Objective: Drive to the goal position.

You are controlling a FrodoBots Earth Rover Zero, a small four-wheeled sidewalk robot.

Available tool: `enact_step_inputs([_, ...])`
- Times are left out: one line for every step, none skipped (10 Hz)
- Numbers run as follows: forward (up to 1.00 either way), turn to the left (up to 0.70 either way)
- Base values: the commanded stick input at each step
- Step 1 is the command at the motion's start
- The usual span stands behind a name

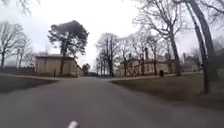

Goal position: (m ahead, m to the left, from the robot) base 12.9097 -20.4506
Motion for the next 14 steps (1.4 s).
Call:
enact_step_inputs([1.00,0.41])
enact_step_inputs([1.00,0.41])
enact_step_inputs([1.00,0.22])
enact_step_inputs([1.00,0.01])
enact_step_inputs([1.00,0.01])
enact_step_inputs([1.00,0.01])
enact_step_inputs([1.00,0.01])
enact_step_inputs([1.00,0.01])
enact_step_inputs([1.00,0.01])
enact_step_inputs([1.00,0.01])
enact_step_inputs([1.00,0.27])
enact_step_inputs([1.00,0.41])
enact_step_inputs([1.00,0.41])
enact_step_inputs([1.00,0.41])
